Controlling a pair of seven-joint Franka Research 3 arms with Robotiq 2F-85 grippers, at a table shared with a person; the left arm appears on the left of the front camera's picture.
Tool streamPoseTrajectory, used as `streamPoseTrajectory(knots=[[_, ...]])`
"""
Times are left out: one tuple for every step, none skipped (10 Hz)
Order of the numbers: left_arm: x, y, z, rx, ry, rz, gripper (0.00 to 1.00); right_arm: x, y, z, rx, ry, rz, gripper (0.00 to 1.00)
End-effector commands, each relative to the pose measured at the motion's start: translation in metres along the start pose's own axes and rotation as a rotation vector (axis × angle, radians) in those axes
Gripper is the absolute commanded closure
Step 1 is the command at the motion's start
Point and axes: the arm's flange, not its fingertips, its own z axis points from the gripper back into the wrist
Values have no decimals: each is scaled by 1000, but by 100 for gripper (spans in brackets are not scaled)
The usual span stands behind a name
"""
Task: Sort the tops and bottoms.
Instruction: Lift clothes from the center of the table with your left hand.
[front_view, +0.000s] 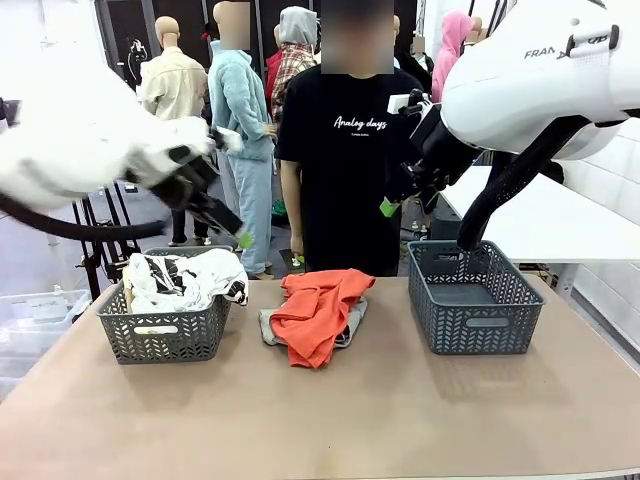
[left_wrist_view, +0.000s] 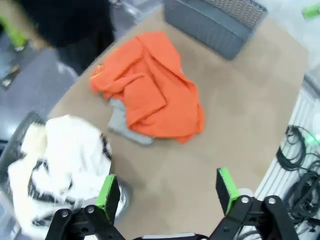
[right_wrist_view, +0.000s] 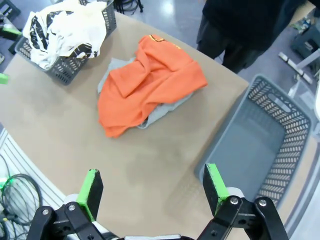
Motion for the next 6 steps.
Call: streamPoseTrajectory(knots=[[52,46,-50,-64,45,-111,0,-6,0,0,2,9,-5,0],[63,57,-73,-90,48,-124,0,-6,0,0,2,9,-5,0],[71,63,-100,-90,68,-130,0,-6,0,0,2,9,-5,0],[73,67,-118,-82,89,-137,0,-6,0,0,2,9,-5,0],[81,73,-139,-94,113,-143,0,-6,0,0,2,9,-5,0],[90,73,-153,-115,131,-158,0,-6,0,0,2,9,-5,0]])
